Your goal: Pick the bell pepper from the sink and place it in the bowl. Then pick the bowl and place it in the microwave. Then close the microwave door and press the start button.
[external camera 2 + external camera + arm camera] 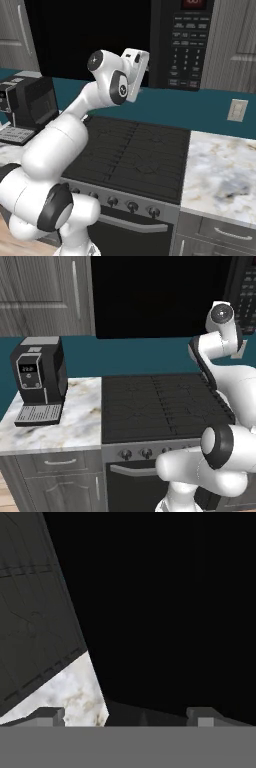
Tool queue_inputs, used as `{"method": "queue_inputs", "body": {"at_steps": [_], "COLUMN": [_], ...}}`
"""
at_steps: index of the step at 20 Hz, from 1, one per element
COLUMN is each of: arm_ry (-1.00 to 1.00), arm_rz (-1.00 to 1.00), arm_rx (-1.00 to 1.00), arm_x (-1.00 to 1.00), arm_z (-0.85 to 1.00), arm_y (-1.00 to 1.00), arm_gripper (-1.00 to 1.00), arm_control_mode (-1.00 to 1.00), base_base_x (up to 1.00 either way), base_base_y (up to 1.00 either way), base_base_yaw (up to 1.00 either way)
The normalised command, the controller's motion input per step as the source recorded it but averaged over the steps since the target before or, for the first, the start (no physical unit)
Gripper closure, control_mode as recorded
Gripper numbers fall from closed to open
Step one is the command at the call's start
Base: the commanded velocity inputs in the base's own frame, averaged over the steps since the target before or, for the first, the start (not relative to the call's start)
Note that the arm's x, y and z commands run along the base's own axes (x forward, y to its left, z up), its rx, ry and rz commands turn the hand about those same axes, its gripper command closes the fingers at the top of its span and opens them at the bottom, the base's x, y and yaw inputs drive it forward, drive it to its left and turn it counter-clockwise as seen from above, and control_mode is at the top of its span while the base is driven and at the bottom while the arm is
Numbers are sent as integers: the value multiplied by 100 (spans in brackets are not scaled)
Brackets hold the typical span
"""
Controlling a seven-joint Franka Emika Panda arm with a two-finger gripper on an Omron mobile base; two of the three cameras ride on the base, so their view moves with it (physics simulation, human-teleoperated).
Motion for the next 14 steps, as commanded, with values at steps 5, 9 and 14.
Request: {"method": "queue_inputs", "body": {"at_steps": [5, 9, 14], "arm_ry": [0, -13, -11], "arm_rz": [0, 10, 21], "arm_rx": [0, 0, 1], "arm_x": [8, -95, -100], "arm_z": [-1, 0, 0], "arm_y": [0, 0, 8], "arm_gripper": [-100, -100, -100], "arm_control_mode": [-100, -100, -100], "base_base_x": [0, 0, 0], "base_base_y": [0, 0, 0], "base_base_yaw": [0, 0, 0]}}
